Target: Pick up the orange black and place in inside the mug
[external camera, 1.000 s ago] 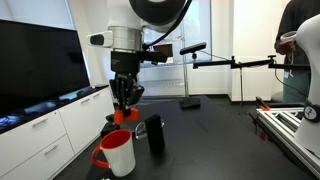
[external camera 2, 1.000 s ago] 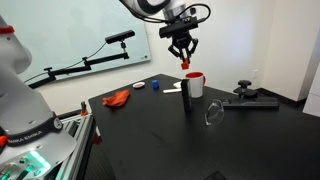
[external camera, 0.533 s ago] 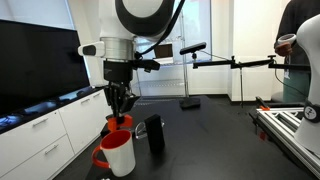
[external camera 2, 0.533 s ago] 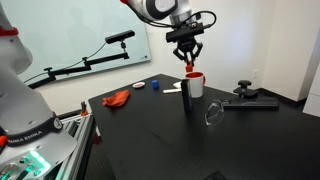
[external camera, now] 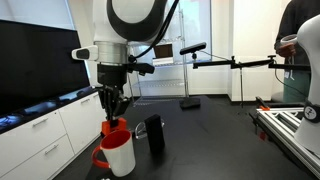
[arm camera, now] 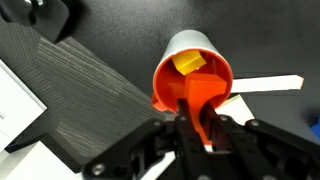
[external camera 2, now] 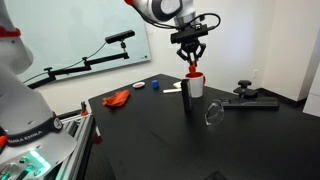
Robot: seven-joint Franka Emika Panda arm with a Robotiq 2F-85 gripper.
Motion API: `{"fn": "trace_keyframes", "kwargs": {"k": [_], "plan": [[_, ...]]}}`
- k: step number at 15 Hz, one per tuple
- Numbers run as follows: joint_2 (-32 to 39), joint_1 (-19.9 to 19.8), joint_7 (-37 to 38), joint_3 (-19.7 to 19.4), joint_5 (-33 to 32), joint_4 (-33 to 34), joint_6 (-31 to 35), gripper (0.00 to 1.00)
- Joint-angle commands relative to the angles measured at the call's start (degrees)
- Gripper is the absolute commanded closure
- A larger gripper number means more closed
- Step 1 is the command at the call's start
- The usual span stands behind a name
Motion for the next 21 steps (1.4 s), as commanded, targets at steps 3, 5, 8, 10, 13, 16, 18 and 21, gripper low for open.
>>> {"fn": "trace_keyframes", "kwargs": {"k": [3, 5, 8, 10, 13, 16, 18, 21], "plan": [[0.93, -1.22, -0.52, 1.96, -0.14, 1.99, -0.22, 0.96], [1.04, -1.40, -0.54, 2.16, -0.14, 2.01, -0.20, 0.96], [1.01, -1.61, -0.69, 2.25, 0.00, 2.07, -0.32, 0.96], [1.00, -1.67, -0.66, 2.25, 0.03, 2.13, -0.28, 0.96], [1.05, -1.68, -0.64, 2.26, 0.03, 2.36, -0.32, 0.96], [1.12, -1.64, -0.61, 2.23, -0.08, 2.65, -0.41, 0.96], [1.20, -1.64, -0.37, 2.20, -0.01, 2.99, -1.11, 0.95], [1.22, -1.69, -0.60, 2.23, -0.01, 3.05, -1.22, 0.50]]}}
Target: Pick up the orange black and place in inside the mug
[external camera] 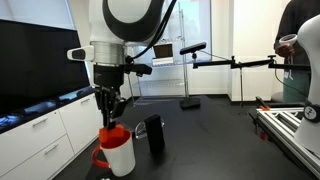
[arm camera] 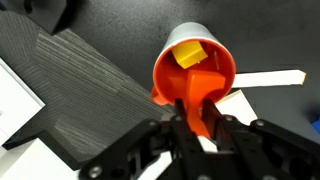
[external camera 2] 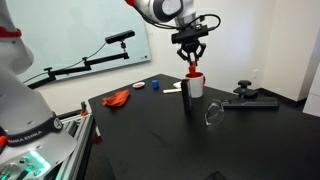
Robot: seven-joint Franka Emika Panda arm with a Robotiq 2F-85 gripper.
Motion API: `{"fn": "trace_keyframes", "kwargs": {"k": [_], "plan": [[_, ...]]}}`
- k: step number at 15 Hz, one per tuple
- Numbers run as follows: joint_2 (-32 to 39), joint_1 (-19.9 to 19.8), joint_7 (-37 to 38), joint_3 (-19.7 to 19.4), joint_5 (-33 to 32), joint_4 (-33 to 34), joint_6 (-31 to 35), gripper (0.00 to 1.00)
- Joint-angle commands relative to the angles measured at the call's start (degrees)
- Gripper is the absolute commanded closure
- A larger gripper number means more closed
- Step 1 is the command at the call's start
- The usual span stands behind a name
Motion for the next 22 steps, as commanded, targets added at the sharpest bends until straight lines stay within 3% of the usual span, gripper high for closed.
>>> {"fn": "trace_keyframes", "kwargs": {"k": [1, 7, 17, 20, 21, 22], "plan": [[0.17, -1.14, -0.56, 1.08, 0.05, 1.80, -1.17, 0.44], [-0.60, -1.28, -0.76, 1.34, 0.60, 1.14, -1.39, 0.02], [-14.12, 0.04, 3.66, -1.40, -3.88, -14.68, -6.85, 0.00], [-17.42, 0.10, 1.17, -2.24, -3.92, -16.90, -8.53, 0.00], [-13.83, 0.37, 1.83, -2.29, -2.76, -15.17, -7.45, 0.00], [-14.84, 0.47, 1.79, -2.46, -2.78, -15.65, -7.95, 0.00]]}}
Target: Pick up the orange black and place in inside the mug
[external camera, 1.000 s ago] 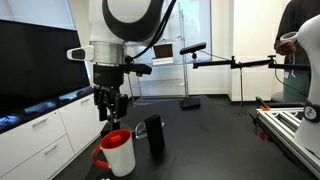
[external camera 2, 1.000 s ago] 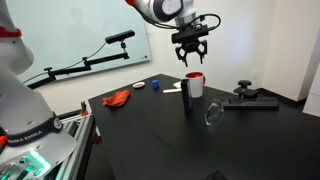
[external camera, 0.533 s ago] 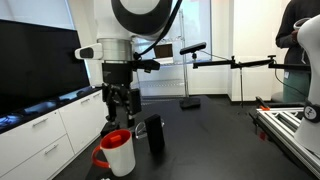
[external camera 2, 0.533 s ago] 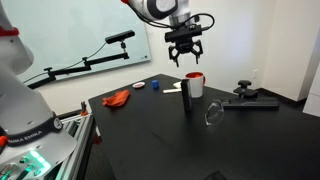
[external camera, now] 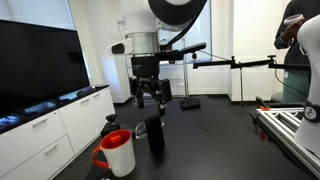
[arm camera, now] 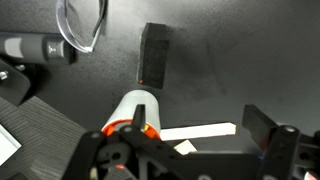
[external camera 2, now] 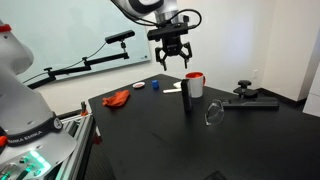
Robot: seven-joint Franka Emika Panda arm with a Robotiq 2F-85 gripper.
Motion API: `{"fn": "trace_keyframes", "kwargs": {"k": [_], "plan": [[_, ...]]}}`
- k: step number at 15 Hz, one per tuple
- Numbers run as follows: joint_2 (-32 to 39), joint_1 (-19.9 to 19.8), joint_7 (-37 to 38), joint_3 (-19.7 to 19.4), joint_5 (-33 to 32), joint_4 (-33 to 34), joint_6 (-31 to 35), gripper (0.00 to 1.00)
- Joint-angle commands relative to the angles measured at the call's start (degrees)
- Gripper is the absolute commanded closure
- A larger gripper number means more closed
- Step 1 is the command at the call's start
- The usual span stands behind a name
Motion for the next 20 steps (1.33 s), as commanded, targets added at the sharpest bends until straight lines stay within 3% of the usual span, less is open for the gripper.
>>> {"fn": "trace_keyframes", "kwargs": {"k": [1, 2, 3, 15, 17, 20], "plan": [[-0.64, 0.55, 0.03, -0.52, 0.00, -0.24, -0.31, 0.00], [-0.93, 0.60, 0.04, -0.55, -0.03, -0.43, -0.35, 0.00], [-0.88, 0.85, 8.48, -0.55, -0.01, -0.70, 1.84, 0.00], [0.43, 2.48, 47.15, -0.54, -3.03, 0.23, 6.62, 0.00], [0.66, 2.60, 54.71, -0.86, -5.45, 0.36, 6.45, 0.00], [0.81, 2.79, 65.90, -1.45, -9.82, 1.42, 0.85, 0.00]]}}
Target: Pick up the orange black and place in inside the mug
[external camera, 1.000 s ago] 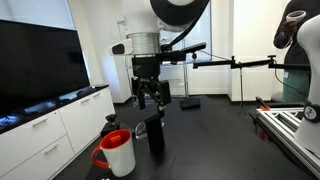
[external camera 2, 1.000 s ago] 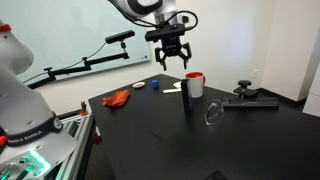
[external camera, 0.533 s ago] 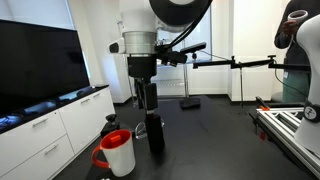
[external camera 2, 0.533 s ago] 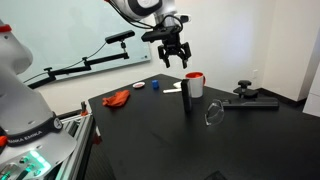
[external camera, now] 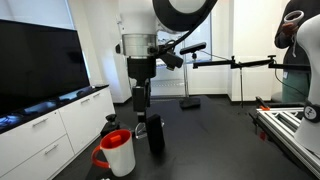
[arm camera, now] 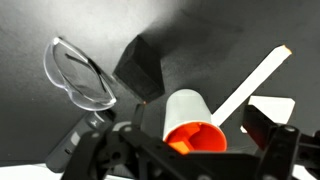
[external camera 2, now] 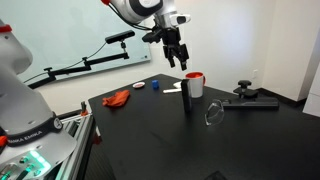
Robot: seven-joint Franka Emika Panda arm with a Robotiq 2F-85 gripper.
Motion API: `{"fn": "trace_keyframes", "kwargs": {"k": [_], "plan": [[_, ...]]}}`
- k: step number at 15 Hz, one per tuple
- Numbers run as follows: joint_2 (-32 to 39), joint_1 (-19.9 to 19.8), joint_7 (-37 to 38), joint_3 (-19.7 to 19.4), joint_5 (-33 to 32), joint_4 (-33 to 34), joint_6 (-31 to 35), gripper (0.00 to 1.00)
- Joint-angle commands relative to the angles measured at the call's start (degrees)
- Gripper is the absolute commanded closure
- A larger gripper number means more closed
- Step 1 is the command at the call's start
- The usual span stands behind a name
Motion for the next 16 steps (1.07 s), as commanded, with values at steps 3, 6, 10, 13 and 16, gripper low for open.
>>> {"fn": "trace_keyframes", "kwargs": {"k": [3, 6, 10, 13, 16], "plan": [[-0.16, 1.00, 14.82, -0.76, -3.15, 2.42, -7.71, 0.00], [0.29, 1.22, 11.20, -0.06, 0.18, 3.51, -11.17, 0.00], [0.95, 1.95, 10.58, 0.18, 0.07, 4.43, -13.02, 0.00], [1.75, 2.28, 10.51, 0.20, -0.71, 4.94, -12.88, 0.00], [2.22, 2.52, 10.70, 0.16, -0.87, 5.08, -12.66, 0.00]]}}
